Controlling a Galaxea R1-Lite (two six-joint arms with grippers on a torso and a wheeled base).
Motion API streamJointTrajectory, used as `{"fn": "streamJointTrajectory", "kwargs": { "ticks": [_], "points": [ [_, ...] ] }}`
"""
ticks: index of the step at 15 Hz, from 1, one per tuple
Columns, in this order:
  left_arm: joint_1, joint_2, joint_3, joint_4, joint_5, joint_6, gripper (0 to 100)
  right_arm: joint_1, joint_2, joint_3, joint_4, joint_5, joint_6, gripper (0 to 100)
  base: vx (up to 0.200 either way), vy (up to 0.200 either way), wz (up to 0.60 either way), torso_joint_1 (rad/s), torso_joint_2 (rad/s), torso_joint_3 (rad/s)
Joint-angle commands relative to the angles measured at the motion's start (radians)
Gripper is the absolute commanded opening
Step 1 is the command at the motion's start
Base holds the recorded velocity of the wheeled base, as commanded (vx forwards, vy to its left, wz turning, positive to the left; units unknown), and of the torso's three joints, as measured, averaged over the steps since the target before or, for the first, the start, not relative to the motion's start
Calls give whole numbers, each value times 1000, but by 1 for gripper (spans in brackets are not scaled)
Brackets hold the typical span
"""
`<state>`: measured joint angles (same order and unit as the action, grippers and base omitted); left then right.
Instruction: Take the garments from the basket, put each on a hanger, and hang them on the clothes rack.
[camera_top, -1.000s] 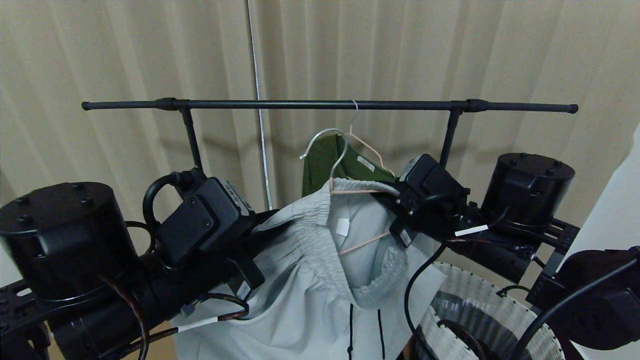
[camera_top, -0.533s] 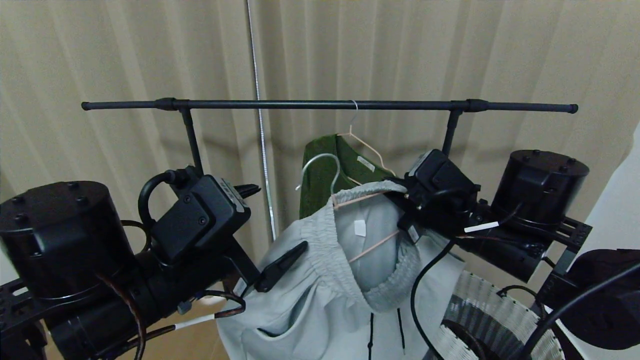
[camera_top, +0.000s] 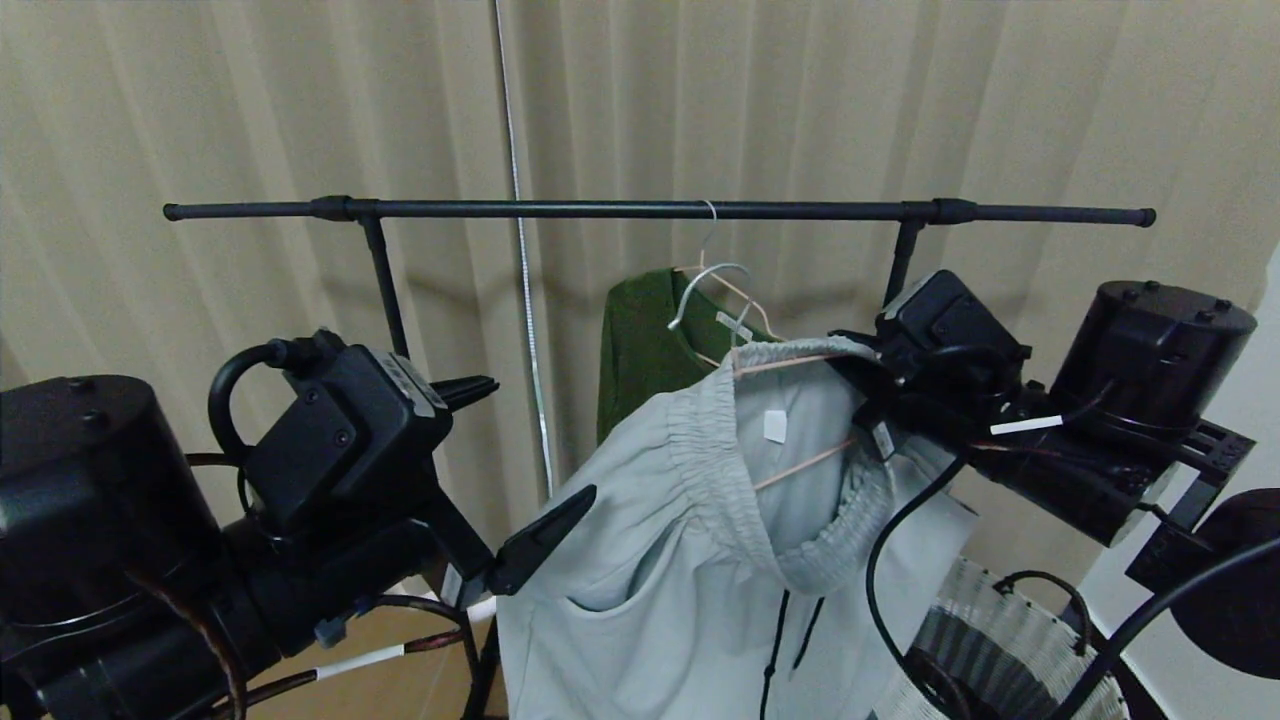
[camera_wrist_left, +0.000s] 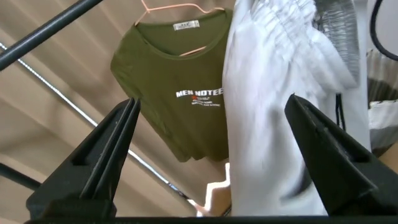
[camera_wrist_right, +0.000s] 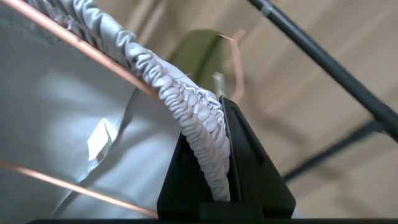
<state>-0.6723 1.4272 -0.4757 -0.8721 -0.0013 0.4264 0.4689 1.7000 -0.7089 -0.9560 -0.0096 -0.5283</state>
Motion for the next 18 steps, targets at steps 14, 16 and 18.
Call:
{"fn": "streamJointTrajectory", "kwargs": {
  "ticks": [14, 16, 18],
  "points": [
    [120, 55, 203, -1, 1, -35, 100, -84, -120, 31, -3, -18, 94, 0, 0, 0, 0, 0, 0, 0],
    [71, 68, 200, -1, 0, -89, 100, -70, -128, 25, -3, -17, 102, 0, 0, 0, 0, 0, 0, 0],
    [66, 90, 195, -15, 0, -109, 100, -42, -143, 25, -3, -15, 126, 0, 0, 0, 0, 0, 0, 0]
  ]
}}
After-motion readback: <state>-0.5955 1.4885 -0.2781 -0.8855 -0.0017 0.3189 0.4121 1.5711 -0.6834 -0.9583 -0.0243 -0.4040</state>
